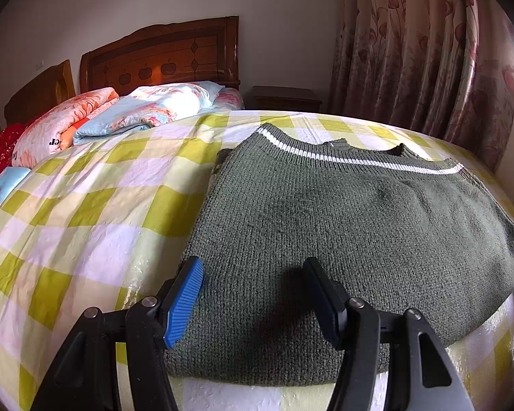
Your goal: Fold small clothes
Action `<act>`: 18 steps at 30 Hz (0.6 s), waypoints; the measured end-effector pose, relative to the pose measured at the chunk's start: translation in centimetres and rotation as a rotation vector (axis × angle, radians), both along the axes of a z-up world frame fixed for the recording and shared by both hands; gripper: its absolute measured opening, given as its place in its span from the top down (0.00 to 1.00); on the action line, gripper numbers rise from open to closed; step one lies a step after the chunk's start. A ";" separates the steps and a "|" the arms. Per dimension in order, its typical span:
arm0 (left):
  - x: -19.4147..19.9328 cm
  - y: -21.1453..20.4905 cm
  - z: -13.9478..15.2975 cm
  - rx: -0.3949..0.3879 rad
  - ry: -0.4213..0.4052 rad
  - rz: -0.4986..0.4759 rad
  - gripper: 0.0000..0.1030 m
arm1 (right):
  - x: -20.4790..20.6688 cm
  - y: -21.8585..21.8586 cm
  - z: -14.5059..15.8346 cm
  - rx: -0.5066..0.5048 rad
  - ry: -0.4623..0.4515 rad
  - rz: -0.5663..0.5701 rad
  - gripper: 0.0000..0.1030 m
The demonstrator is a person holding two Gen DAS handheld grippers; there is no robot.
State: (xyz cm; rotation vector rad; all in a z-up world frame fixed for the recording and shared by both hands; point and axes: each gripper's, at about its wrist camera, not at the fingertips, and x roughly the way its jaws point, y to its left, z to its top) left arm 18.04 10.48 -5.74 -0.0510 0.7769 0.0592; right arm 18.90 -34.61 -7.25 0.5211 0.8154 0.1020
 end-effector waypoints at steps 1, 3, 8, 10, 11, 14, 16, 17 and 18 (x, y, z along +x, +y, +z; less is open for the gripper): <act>0.0 0.0 0.0 -0.001 0.000 0.000 0.40 | 0.1 -0.1 0.1 0.016 -0.010 -0.010 0.00; 0.0 0.0 0.0 -0.001 0.000 0.000 0.40 | 0.2 -0.4 0.0 0.051 -0.026 -0.021 0.00; 0.0 0.0 0.0 -0.003 0.000 -0.001 0.40 | 0.7 -0.6 -1.0 0.167 0.016 0.059 0.19; 0.0 0.0 0.0 -0.005 -0.001 -0.001 0.40 | 0.9 -1.6 -1.2 0.175 0.013 -0.006 0.46; -0.1 0.0 0.0 -0.006 -0.001 -0.001 0.40 | 1.0 -2.3 -1.4 0.215 0.011 -0.039 0.44; -0.1 0.0 0.0 -0.005 -0.001 -0.001 0.40 | 1.9 -2.6 -1.7 0.279 0.008 -0.037 0.00; -0.1 0.0 0.0 -0.005 -0.001 -0.001 0.40 | 2.3 -1.6 -1.4 0.248 -0.002 0.008 0.00; -0.1 0.0 0.0 -0.004 -0.001 -0.001 0.40 | 2.4 -1.1 -1.2 0.229 -0.003 0.033 0.00; -0.1 0.0 0.0 -0.004 -0.001 -0.001 0.40 | 2.6 -0.6 -1.0 0.210 -0.008 0.047 0.00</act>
